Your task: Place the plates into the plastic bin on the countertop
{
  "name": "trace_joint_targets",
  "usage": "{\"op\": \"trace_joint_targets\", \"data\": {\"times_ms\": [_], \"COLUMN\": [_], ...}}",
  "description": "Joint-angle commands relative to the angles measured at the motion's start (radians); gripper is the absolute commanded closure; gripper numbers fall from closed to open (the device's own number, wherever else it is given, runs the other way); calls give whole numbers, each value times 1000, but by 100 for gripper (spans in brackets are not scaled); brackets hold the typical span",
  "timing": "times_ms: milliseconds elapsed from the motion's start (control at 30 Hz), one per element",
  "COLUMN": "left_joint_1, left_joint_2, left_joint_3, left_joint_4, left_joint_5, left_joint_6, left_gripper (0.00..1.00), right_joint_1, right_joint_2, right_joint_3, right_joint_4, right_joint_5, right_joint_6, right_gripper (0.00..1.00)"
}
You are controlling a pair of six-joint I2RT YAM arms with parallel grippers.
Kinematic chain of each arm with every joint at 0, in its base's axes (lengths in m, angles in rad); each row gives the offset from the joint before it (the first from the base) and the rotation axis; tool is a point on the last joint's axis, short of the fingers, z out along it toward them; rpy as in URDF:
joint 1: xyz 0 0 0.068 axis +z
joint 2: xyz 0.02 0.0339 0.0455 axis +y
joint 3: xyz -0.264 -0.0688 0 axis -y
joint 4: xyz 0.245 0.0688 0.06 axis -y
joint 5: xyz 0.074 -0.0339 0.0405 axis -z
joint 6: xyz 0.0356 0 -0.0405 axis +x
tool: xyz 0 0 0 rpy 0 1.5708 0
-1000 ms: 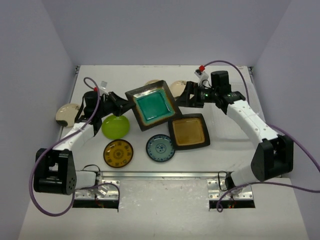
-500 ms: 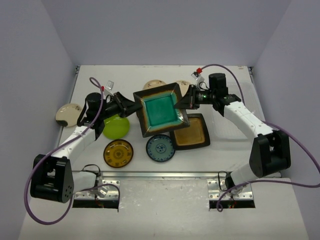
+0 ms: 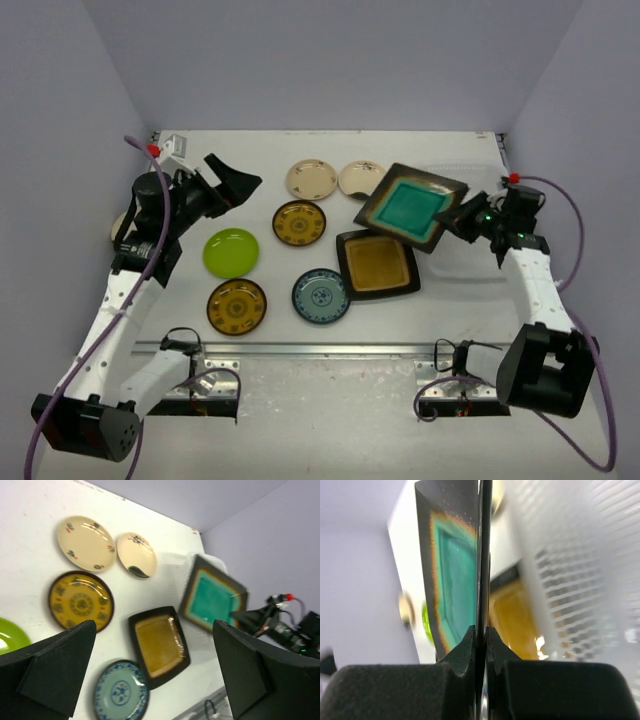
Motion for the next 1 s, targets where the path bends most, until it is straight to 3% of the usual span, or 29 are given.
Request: {"op": "trace_joint_targets", "data": {"times_ms": [0,233,433,967], "left_joint_1": [1,0,-1,-1], "left_joint_2": [-19,-21,-34,-44], "left_joint_3": [-23,-172,-186,-194], "left_joint_4": [-146,-129,-126,-123], "left_joint_5": [-52,-35,9,19], "left_joint_6": [211,275,280,283], "left_gripper": [0,0,0,0], "right_joint_1": [-140,-168,-166,-68], "right_joint_2": [-125,-138,-76,137], "right_joint_3": [-13,-34,-70,14], "right_joint_4": [156,176,272,263], "right_joint_5": [125,495,551,705], "right_joint_6": [289,508,626,653], "right_gripper": [100,100,100,100]}}
